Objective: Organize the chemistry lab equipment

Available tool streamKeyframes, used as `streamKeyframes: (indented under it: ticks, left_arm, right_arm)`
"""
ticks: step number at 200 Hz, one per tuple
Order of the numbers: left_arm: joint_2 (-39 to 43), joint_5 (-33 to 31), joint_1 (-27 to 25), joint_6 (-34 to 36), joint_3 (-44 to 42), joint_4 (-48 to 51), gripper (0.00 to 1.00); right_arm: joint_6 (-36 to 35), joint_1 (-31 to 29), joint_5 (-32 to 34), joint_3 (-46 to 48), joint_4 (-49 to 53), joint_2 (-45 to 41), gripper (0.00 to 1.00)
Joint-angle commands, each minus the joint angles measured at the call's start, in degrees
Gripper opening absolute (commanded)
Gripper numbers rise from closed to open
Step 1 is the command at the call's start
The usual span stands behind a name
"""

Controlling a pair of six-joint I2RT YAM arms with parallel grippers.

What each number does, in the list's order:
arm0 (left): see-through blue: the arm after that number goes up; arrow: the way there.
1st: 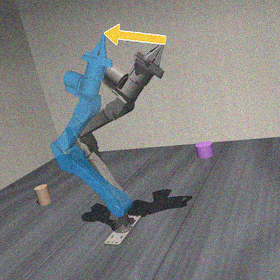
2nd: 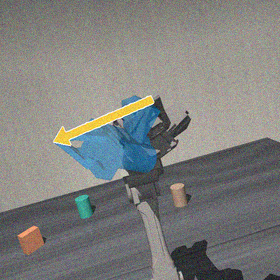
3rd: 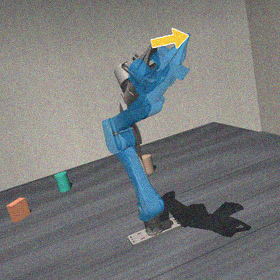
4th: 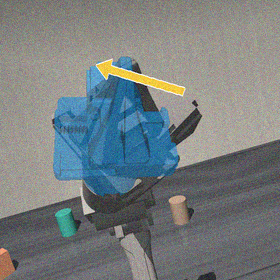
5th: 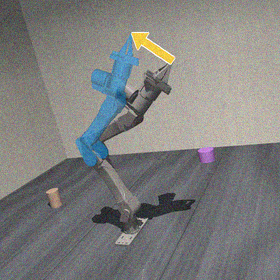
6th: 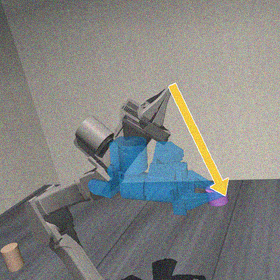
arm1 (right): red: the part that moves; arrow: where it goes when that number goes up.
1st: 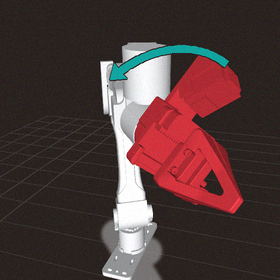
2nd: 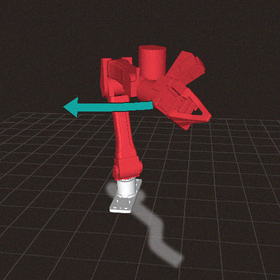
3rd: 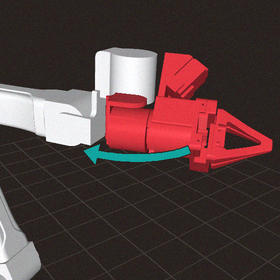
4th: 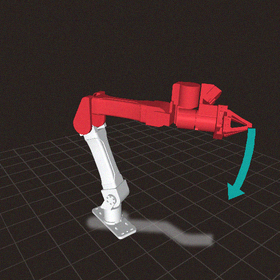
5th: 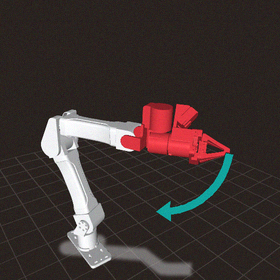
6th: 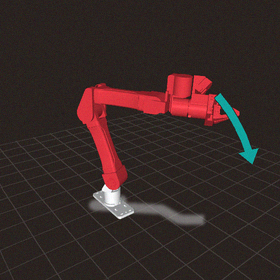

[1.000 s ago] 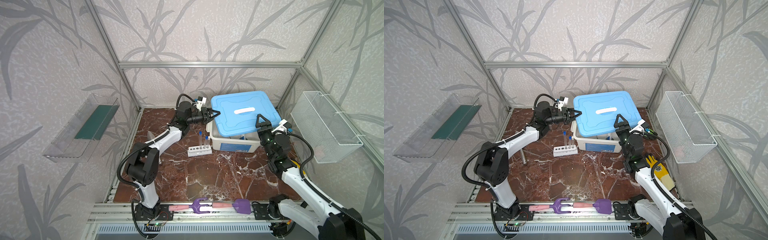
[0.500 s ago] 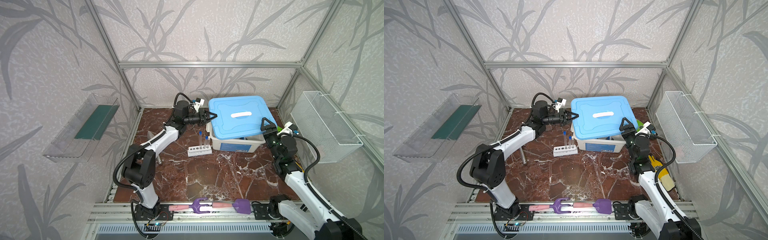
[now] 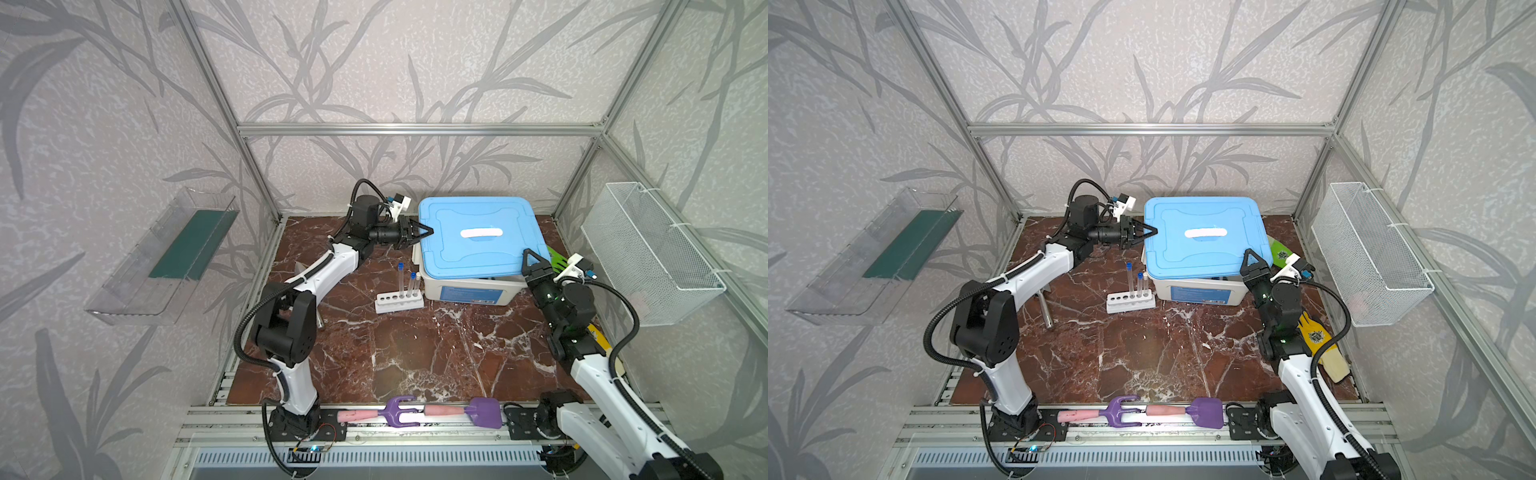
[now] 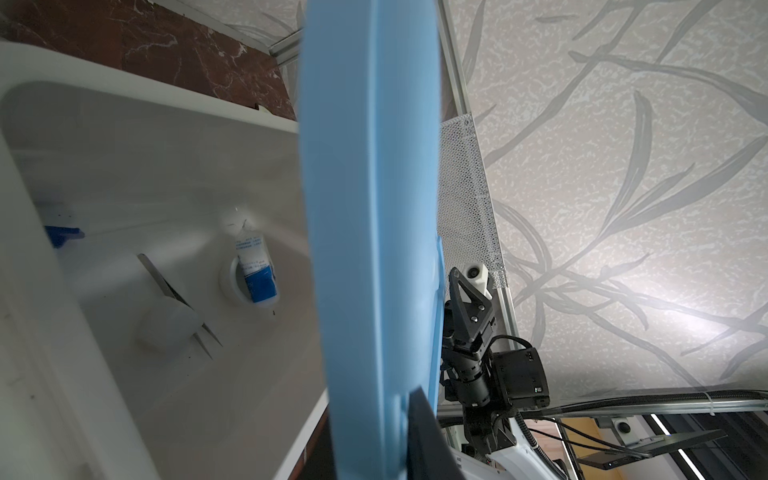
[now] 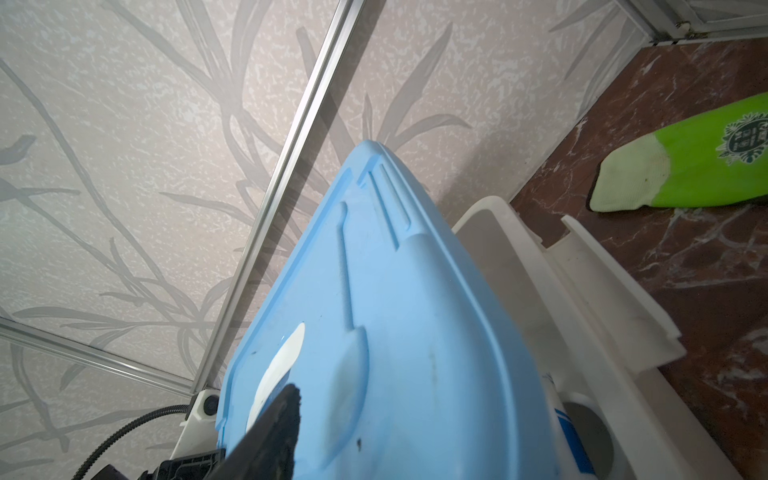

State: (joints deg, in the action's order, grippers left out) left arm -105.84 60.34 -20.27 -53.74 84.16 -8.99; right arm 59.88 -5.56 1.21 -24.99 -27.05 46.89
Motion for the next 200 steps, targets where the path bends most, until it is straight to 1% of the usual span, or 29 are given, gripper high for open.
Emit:
streamKeyframes:
  ticks: [1, 22, 40, 91, 124, 136, 165, 200]
  left_arm:
    - [-2.5, -0.8, 0.7, 4.8, 3.1, 4.3, 0.22]
    - [-3.9, -1.9, 0.9, 6.0, 4.1, 5.9, 0.24]
    - [-5.3, -2.7, 1.2, 9.7, 6.8, 11.1, 0.24]
    - [-8.2, -5.1, 1.7, 17.2, 14.6, 22.9, 0.34]
    - [-10.8, -5.2, 1.7, 19.2, 17.3, 25.7, 0.45]
    - [-11.6, -5.4, 1.7, 19.9, 17.8, 26.3, 0.47]
    - [-13.4, -5.6, 1.7, 20.6, 18.9, 26.8, 0.5]
    - [-15.2, -5.9, 1.6, 22.3, 22.0, 29.9, 0.51]
  right_arm:
    - [-1.1, 0.4, 1.0, 0.7, -0.3, -3.0, 0.59]
    - [-1.0, 0.4, 1.5, 1.3, 0.8, -4.5, 0.58]
    - [-0.8, 0.4, 1.8, 1.8, 1.9, -5.3, 0.57]
    - [1.1, 0.4, 1.6, 4.4, 0.7, -5.1, 0.56]
    - [2.0, 0.4, 1.6, 5.6, -0.3, -4.7, 0.56]
    - [1.9, 0.4, 1.8, 5.7, -0.1, -4.9, 0.56]
    - [2.0, 0.4, 1.6, 6.1, -0.1, -5.0, 0.56]
    - [2.1, 0.4, 1.6, 6.9, 0.2, -5.5, 0.56]
